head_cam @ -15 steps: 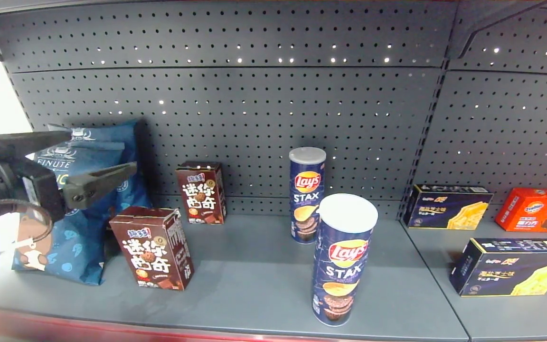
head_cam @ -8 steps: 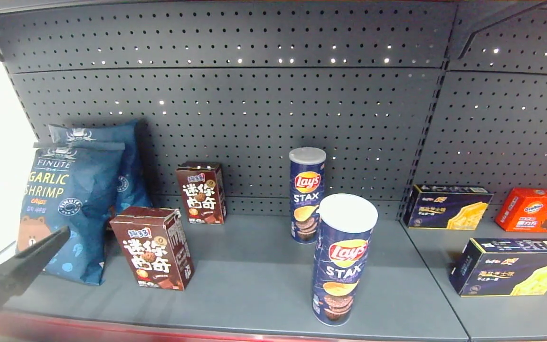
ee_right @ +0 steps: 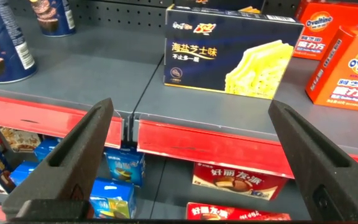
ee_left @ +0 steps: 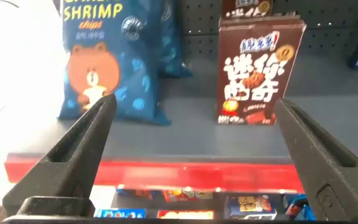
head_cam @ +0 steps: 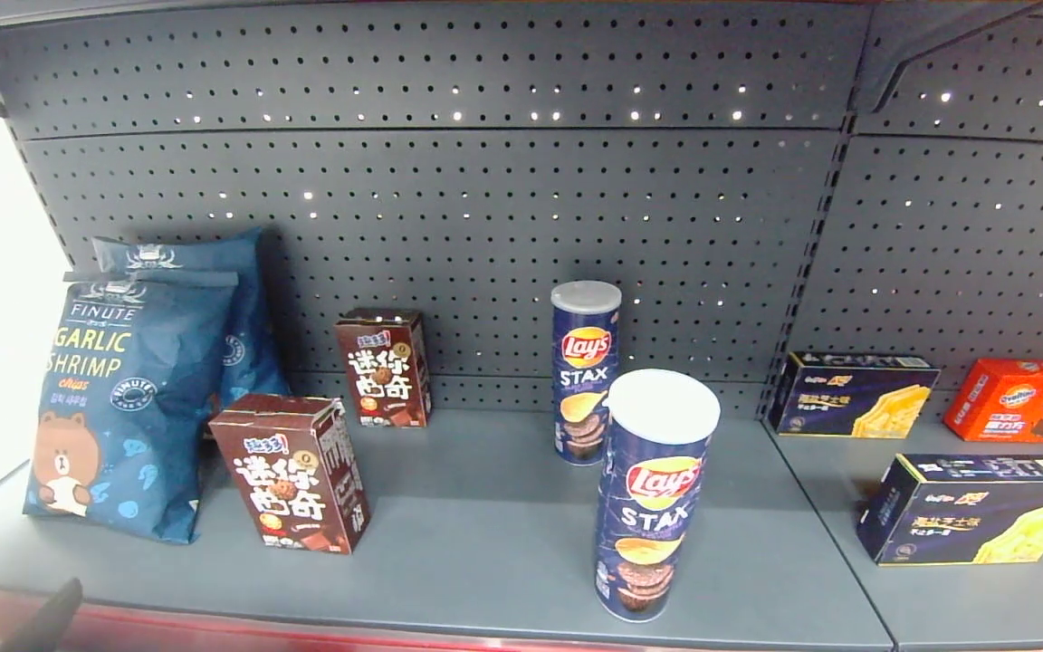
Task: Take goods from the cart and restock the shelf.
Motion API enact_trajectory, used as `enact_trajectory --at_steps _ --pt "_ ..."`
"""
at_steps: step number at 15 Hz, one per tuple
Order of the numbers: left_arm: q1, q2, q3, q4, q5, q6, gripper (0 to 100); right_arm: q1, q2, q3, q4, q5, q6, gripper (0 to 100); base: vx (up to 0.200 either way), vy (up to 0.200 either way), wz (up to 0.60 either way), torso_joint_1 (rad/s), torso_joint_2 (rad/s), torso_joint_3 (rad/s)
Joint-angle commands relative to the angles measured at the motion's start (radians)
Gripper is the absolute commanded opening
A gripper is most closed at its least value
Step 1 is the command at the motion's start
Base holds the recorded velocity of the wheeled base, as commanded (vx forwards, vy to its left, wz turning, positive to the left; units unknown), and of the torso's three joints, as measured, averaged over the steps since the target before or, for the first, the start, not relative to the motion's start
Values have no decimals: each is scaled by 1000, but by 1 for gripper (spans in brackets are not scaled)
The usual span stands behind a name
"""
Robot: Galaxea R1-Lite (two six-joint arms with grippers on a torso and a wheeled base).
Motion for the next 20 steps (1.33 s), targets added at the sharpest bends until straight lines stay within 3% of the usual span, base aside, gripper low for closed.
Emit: enact_trajectory --at_steps 1,2,3,7,13,17,19,20 --pt "1 -132 51 41 14 2 100 0 2 0 0 23 -2 100 0 0 0 0 0 0" --pt "1 -140 51 48 14 2 100 0 2 0 0 26 -1 100 0 0 0 0 0 0" --pt "-1 -229 44 174 12 2 100 0 2 0 -3 22 -1 100 0 0 0 0 0 0" --pt "-1 -453 21 449 11 5 100 0 2 0 -1 32 -34 100 0 0 0 0 0 0" --pt "1 -463 51 453 12 2 100 0 2 0 -3 39 -30 100 0 0 0 0 0 0" --pt "-1 -463 105 389 12 -4 100 0 2 0 -4 40 -30 100 0 0 0 0 0 0" --pt "1 -463 117 383 16 -76 100 0 2 0 2 58 -30 100 0 0 0 0 0 0" --pt "2 -465 119 372 16 -79 100 -16 9 -8 9 40 -37 100 0 0 0 0 0 0"
